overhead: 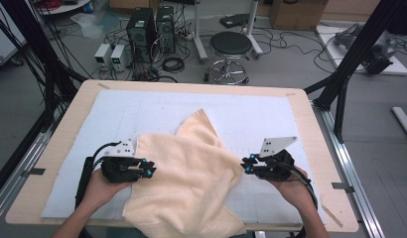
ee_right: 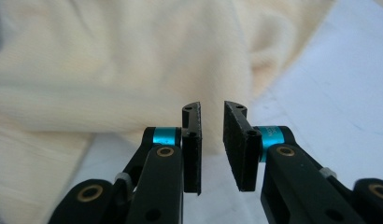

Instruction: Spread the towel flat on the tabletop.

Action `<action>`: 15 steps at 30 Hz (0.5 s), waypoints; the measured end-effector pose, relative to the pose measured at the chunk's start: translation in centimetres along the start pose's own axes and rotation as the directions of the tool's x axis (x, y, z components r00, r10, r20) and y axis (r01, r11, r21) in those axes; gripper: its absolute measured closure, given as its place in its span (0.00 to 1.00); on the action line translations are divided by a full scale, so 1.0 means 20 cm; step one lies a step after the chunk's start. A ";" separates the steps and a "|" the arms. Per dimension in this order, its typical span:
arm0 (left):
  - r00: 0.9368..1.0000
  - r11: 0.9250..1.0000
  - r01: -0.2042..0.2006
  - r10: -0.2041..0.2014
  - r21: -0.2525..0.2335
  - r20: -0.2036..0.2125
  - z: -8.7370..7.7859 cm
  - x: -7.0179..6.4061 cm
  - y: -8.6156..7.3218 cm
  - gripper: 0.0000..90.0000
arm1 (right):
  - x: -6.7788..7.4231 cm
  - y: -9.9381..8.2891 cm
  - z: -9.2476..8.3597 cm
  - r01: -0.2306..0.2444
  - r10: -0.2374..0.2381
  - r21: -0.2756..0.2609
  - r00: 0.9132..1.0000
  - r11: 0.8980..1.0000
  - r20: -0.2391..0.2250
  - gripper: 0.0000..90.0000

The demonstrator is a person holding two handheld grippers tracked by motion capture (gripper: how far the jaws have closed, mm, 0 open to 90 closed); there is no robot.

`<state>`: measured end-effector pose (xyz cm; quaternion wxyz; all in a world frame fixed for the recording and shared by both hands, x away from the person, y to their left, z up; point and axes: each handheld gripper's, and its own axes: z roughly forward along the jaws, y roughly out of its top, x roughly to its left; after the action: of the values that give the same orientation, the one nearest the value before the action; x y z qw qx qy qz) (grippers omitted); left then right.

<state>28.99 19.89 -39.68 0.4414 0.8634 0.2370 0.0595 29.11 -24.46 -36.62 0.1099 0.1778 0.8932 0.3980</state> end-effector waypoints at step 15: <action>0.999 0.994 -0.021 0.024 0.110 -0.027 0.10 0.01 -0.13 0.91 | 0.06 -0.11 0.37 0.015 0.005 0.126 0.988 0.992 -0.153 0.96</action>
<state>28.84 19.81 -42.86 0.3895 0.8880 0.2363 0.0635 29.90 -20.42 -43.22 0.0306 0.1511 0.9229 0.3528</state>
